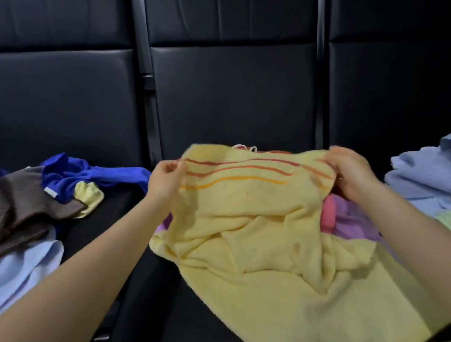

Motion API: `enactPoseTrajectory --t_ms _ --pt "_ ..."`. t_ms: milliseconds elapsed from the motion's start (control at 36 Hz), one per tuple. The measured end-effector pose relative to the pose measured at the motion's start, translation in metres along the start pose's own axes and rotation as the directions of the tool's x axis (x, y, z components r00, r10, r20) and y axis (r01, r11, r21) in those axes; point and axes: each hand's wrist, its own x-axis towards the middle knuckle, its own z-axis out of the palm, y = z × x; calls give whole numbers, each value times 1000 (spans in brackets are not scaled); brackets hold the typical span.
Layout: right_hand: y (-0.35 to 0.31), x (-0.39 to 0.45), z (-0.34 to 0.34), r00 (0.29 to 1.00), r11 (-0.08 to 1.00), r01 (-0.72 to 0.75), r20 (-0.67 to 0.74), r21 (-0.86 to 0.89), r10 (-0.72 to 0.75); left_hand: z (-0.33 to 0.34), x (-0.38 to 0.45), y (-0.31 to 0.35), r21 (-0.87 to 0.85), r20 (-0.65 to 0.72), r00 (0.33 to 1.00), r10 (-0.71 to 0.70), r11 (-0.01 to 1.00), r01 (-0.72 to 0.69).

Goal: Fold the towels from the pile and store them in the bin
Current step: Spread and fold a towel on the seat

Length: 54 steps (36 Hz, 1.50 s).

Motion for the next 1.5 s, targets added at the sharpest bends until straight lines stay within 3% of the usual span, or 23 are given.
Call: enactPoseTrajectory --t_ms 56,139,250,333,417,500,639,694,750,833,889,972,1056,1111,1222,1333,1417,1500 --pt "19 4 -15 996 974 -89 -7 -207 90 -2 -2 -17 106 25 999 -34 994 31" --pt "31 9 -33 994 949 -104 -71 -299 87 -9 -8 -25 291 23 1000 6 957 -13" --pt "17 -1 -41 993 924 84 -48 -372 -109 -8 -26 -11 302 -7 984 176 939 -166" --pt "1 -24 -41 962 853 255 35 -456 -270 -4 -50 -6 348 97 931 353 864 -364" --pt "-8 -61 -43 905 778 426 203 -462 -374 -2 -85 -1 349 339 780 526 699 -624" --pt "-10 -97 -47 848 728 520 371 -447 -379 0 -123 7 256 601 563 568 530 -808" --pt "1 -148 -63 773 644 557 611 -524 -171 11 -169 -14 124 852 300 428 393 -911" --pt "10 -159 -73 755 601 564 648 -566 -98 14 -177 -28 92 910 194 366 278 -956" --pt "22 -167 -82 745 530 579 667 -619 -35 14 -176 -35 55 913 146 380 240 -969" --pt "41 -177 -93 689 421 648 724 -635 32 11 -171 -33 73 883 221 415 342 -937" --pt "51 -181 -98 621 318 738 784 -595 26 9 -172 -29 116 866 318 386 463 -878" --pt "63 -183 -102 516 163 848 856 -504 -40 9 -175 -22 126 822 466 329 692 -710" --pt "71 -180 -101 456 80 889 883 -450 -108 11 -177 -15 66 805 529 268 846 -529" --pt "71 -181 -96 450 156 891 875 -427 -176 13 -178 -10 67 793 568 222 894 -444" --pt "51 -187 -81 636 480 728 745 -490 -203 20 -175 9 107 718 672 181 925 -364" --pt "21 -192 -60 753 762 513 633 -395 -179 21 -153 21 162 636 768 74 960 -227" --pt "-1 -187 -50 817 897 338 562 -286 -128 18 -134 14 378 592 801 89 847 -374" --pt "-14 -181 -42 823 961 154 569 -232 5 15 -128 9 449 507 809 299 709 -543"
